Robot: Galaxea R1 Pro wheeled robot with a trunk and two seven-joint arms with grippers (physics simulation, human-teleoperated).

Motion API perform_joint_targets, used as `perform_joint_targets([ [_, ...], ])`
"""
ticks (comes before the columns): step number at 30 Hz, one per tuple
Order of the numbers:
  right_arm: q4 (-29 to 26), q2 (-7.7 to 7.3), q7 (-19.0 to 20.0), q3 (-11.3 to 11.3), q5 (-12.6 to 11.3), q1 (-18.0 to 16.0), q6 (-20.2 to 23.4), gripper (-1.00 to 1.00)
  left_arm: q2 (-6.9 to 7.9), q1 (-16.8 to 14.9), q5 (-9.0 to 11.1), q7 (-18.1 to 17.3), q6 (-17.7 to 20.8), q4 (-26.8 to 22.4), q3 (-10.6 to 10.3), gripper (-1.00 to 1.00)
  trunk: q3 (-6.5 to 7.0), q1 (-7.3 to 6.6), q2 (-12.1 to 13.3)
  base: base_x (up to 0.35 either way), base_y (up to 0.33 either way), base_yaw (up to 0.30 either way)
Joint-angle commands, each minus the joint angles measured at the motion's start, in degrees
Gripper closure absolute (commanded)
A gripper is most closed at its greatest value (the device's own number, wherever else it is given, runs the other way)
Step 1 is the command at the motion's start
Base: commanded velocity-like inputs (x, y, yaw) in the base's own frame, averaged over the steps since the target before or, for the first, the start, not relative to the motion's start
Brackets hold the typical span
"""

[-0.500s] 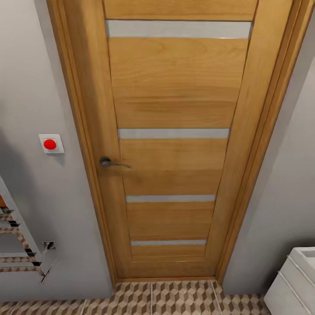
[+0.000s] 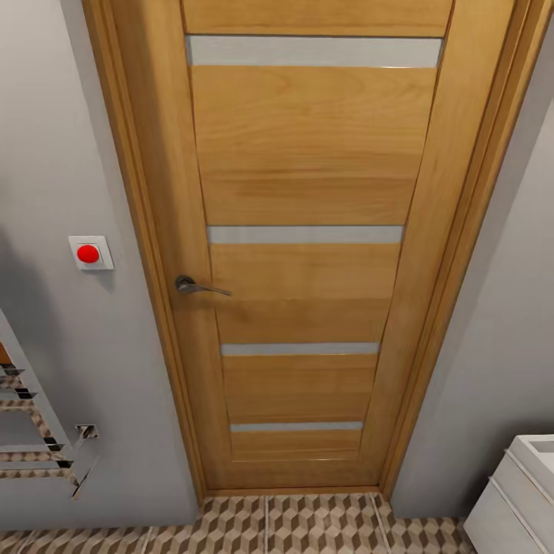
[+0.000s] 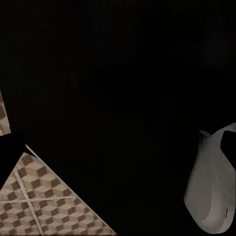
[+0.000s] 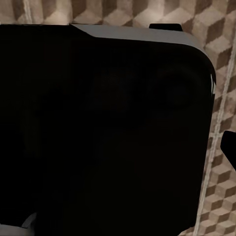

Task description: Take the four mousetraps from the cabinet in the bathroom and place them on the bathroom floor. Make sure all four end up on the same floor surface, and ensure that at least two of them are either under or directly next to the same bathroom sink.

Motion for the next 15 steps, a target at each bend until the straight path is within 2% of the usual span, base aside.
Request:
perform_joint_targets([
  [1,-0.01,0.01,-0.02,0.02,0.01,-0.03,-0.03,-1.0,-0.03,0.01,0.0,-0.01,-0.03,-0.02,0.02,-1.0,-0.04,0.0,-0.02,0.0,0.0,0.0],
  [15,-0.01,0.03,-0.02,-0.04,0.01,-0.05,-0.03,-1.0,-0.06,0.03,0.0,-0.01,-0.03,-0.02,0.01,-1.0,-0.04,0.0,-0.02,0.0,0.0,0.0],
])
